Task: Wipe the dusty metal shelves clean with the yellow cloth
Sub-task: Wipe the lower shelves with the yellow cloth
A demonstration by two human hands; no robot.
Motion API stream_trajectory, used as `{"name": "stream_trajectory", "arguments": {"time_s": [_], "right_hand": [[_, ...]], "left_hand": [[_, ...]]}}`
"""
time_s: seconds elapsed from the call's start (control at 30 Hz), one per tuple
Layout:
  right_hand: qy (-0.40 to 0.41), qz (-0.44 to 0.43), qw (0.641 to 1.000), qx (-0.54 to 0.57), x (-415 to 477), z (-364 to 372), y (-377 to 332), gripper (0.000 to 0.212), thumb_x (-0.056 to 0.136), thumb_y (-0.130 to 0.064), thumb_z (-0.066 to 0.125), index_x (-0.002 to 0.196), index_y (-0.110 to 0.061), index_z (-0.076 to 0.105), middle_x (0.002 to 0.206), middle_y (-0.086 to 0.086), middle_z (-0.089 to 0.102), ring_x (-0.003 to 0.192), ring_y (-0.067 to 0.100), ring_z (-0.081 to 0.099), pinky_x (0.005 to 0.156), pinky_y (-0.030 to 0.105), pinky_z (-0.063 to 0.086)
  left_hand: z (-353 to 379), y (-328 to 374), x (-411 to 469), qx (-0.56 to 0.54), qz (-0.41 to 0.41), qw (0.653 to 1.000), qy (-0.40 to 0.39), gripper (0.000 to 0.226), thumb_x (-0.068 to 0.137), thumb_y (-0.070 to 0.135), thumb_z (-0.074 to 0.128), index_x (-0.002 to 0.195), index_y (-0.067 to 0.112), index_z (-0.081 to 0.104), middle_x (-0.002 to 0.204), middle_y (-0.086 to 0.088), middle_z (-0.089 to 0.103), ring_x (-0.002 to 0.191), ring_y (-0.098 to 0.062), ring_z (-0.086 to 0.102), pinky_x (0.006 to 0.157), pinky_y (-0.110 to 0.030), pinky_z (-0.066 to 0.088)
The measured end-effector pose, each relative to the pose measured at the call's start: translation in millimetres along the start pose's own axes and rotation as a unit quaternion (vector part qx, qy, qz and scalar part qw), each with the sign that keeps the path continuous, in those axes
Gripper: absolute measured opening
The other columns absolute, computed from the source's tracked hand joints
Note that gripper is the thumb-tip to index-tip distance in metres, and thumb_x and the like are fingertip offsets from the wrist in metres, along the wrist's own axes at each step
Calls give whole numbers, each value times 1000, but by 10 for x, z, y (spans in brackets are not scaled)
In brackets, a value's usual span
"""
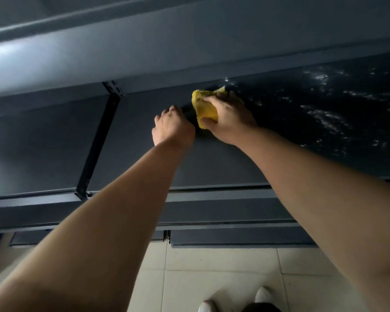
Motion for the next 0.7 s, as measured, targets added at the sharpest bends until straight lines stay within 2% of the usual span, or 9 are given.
{"name": "stream_trajectory", "arguments": {"time_s": [0.23,0.33,0.43,0.7], "right_hand": [[44,33,998,-8,634,119,162,49,89,-37,55,137,-30,44,143,9,44,137,33,30,111,38,29],[47,70,996,-21,673,35,325,54,86,-32,59,137,-33,42,143,10,40,134,34,36,105,39,37],[59,96,993,-37,622,-82,519,55,87,-36,59,138,-33,40,147,10,36,134,33,36,101,41,40],[84,156,982,-73,339,-380,1011,52,92,-43,49,141,-34,35,152,16,31,135,38,35,100,47,40]], "left_hand": [[104,251,290,23,35,999,-2,34,89,17,45,121,15,57,127,-10,58,121,-30,48,96,-41,43],[175,367,272,78,43,996,-25,38,88,17,46,125,16,54,131,-9,53,127,-31,41,98,-43,38],[189,431,238,123,47,990,-48,47,84,14,55,130,14,48,135,-9,48,129,-30,37,97,-44,38],[202,445,171,118,21,992,-49,54,82,10,58,135,17,46,140,-7,43,134,-29,33,101,-44,36]]}}
Point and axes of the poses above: each hand's wrist, its own x-axis towards the middle knuckle, its own z-axis out of the palm, y = z × x, the point moved 3 cm from there along x, towards the middle knuckle
